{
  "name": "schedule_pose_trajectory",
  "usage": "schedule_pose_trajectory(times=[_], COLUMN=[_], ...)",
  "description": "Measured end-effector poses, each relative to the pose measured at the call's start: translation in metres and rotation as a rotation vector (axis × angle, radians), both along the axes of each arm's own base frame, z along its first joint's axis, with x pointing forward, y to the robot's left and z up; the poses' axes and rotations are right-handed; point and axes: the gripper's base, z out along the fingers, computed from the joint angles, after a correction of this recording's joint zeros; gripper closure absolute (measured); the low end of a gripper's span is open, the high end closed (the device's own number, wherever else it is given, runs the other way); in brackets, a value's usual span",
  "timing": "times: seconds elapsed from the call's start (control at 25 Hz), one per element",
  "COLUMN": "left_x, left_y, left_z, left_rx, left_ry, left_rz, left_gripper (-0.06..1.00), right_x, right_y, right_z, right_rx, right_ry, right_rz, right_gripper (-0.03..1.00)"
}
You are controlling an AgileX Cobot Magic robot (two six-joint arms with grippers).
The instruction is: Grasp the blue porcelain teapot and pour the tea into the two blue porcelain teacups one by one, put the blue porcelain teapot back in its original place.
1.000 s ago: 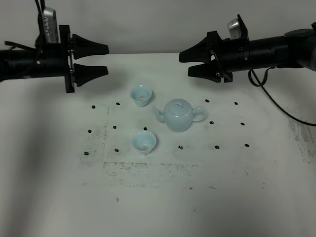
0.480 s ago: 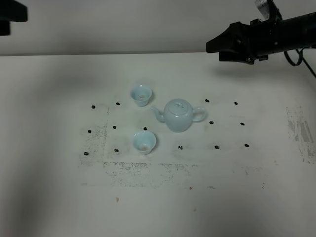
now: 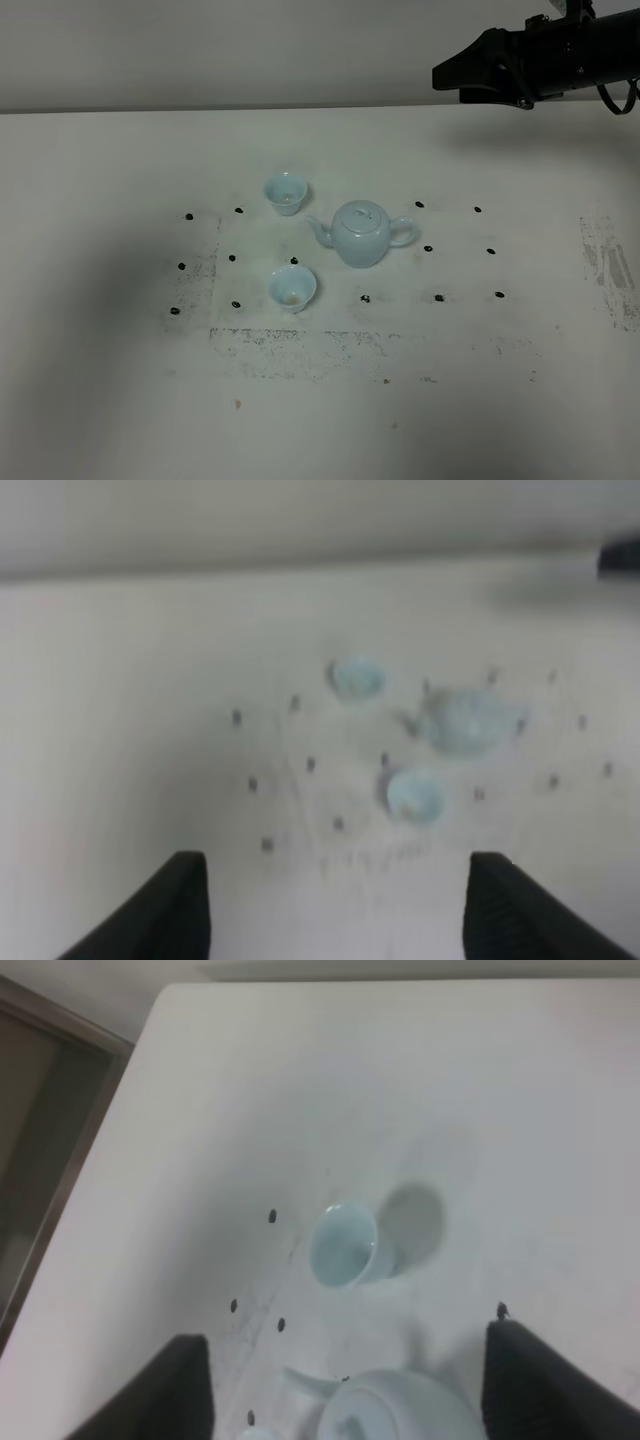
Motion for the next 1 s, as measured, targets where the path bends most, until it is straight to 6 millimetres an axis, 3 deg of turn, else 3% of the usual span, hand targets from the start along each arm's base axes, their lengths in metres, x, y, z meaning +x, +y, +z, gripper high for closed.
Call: schedule_pose_trajectory(times=[0.36,0.52,0.68,1.0], left_x=[-0.066,-0.086,-0.100,-0.116], left_y=[0.011,0.013,0.014,0.013], left_z=[-0.126,-0.165,-0.188,-0.190], left_rx=[0.164,0.147,0.135,0.105], left_ry=[0.129,0.101,0.045,-0.094], left_rz=[0.069,0.115,0.128,0.133], left_gripper=[0.38,0.38,0.38,0.38], right_x=[-0.002,-0.002,-0.002,-0.003], right_y=[0.001,0.001,0.001,0.000], right_z=[0.000,0.000,0.001,-0.001], right_rx=[0.004,0.003,0.003,-0.021], right_ry=[0.008,0.008,0.007,0.010], right_rz=[0.017,0.019,0.019,0.027], right_gripper=[0.38,0.38,0.38,0.38])
